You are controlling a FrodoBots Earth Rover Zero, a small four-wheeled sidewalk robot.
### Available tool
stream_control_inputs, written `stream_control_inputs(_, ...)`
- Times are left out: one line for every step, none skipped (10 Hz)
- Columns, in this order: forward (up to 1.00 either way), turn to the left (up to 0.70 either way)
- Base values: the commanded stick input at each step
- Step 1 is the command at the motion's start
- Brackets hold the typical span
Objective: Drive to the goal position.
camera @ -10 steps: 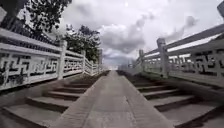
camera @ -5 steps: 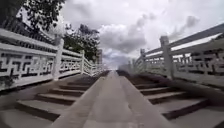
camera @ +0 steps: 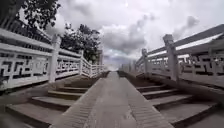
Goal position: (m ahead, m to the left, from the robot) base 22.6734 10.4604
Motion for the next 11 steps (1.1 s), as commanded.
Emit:
stream_control_inputs(0.45,0.00)
stream_control_inputs(0.45,0.00)
stream_control_inputs(0.45,0.00)
stream_control_inputs(0.45,0.00)
stream_control_inputs(0.45,0.00)
stream_control_inputs(0.45,0.00)
stream_control_inputs(0.45,0.00)
stream_control_inputs(0.45,0.00)
stream_control_inputs(0.45,0.00)
stream_control_inputs(0.45,0.00)
stream_control_inputs(0.45,0.00)
